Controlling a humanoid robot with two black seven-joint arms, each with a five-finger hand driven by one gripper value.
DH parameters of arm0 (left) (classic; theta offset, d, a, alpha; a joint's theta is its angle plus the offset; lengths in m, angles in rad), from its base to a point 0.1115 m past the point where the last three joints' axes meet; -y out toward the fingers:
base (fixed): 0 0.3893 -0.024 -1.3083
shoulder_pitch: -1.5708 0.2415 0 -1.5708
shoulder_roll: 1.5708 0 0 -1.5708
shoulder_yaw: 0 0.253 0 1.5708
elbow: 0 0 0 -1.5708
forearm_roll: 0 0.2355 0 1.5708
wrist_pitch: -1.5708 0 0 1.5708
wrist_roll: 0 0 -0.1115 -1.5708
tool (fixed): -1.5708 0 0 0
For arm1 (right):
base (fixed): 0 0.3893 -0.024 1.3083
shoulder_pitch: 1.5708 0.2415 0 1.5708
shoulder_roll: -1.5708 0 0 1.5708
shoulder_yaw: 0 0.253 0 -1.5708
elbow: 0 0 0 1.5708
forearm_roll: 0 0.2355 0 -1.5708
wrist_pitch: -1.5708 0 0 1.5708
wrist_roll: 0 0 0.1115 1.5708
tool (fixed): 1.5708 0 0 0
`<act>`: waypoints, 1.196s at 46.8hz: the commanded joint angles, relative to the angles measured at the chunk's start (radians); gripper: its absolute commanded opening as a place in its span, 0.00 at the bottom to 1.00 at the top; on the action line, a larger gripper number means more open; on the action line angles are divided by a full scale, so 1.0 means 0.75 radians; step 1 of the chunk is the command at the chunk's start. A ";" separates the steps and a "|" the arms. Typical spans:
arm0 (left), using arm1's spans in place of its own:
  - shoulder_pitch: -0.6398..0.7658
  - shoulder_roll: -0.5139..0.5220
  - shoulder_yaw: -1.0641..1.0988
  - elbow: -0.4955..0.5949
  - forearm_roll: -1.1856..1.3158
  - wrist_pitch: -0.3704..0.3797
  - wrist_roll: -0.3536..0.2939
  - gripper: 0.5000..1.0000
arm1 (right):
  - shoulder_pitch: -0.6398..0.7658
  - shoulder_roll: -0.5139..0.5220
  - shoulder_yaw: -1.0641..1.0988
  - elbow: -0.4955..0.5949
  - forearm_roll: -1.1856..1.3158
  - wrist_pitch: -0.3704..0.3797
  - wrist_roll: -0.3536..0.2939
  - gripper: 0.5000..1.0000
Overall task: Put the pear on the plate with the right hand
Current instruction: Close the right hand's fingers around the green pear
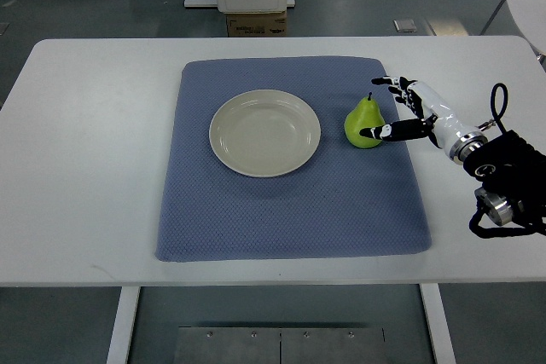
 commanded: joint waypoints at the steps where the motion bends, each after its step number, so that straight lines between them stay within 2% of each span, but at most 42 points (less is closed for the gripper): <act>1: 0.000 0.000 0.000 0.000 0.000 0.000 -0.001 1.00 | -0.002 0.000 0.000 -0.003 0.000 -0.002 0.000 0.99; 8: 0.000 0.000 0.000 0.000 0.000 0.000 -0.001 1.00 | -0.004 0.002 0.000 -0.017 -0.004 -0.006 0.006 0.99; 18: 0.000 0.000 0.000 0.000 0.000 0.000 -0.001 1.00 | -0.010 0.027 -0.016 -0.068 -0.008 -0.008 0.008 0.92; 31: 0.000 0.000 0.000 0.000 0.000 0.000 0.001 1.00 | -0.002 0.090 -0.119 -0.115 -0.002 -0.061 0.006 0.89; 38: 0.000 0.000 0.000 0.000 0.000 0.000 0.001 1.00 | -0.002 0.111 -0.123 -0.146 -0.002 -0.061 0.000 0.82; 56: 0.000 0.000 0.000 0.000 0.000 0.000 -0.001 1.00 | -0.002 0.150 -0.121 -0.170 0.002 -0.059 -0.023 0.82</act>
